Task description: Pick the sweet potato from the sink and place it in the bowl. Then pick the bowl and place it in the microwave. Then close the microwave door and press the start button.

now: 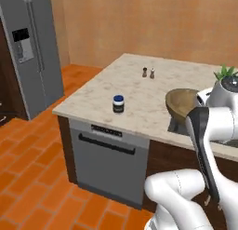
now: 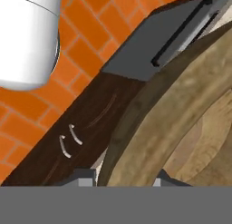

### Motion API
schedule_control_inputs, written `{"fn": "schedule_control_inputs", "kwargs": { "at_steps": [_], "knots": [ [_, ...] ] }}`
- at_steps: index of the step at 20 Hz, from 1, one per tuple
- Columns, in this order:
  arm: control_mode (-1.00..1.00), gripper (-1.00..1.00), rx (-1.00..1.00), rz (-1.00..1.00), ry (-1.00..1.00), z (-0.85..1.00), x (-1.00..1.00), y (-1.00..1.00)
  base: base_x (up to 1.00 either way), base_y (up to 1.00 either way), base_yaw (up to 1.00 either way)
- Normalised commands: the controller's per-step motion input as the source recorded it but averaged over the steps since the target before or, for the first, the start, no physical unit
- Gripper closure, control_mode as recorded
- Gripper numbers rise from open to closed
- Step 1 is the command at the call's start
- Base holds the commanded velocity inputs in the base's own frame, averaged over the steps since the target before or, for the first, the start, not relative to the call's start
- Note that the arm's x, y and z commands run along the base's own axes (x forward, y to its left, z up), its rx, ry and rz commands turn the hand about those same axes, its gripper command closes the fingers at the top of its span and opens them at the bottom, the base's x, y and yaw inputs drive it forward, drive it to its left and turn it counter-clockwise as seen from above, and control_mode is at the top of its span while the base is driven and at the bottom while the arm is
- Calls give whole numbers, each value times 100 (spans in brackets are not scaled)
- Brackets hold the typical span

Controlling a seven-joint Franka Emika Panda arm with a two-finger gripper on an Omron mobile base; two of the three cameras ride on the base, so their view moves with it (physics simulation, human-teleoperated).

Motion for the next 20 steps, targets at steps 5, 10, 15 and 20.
{"fn": "schedule_control_inputs", "kwargs": {
  "at_steps": [5,10,15,20],
  "knots": [
    [100,100,0,0,0,0,0,0,0,6,89],
    [100,100,0,0,0,0,0,0,0,18,86],
    [100,100,0,0,0,0,0,0,0,0,95],
    [100,100,0,0,0,0,0,0,0,-6,98]
  ]
}}
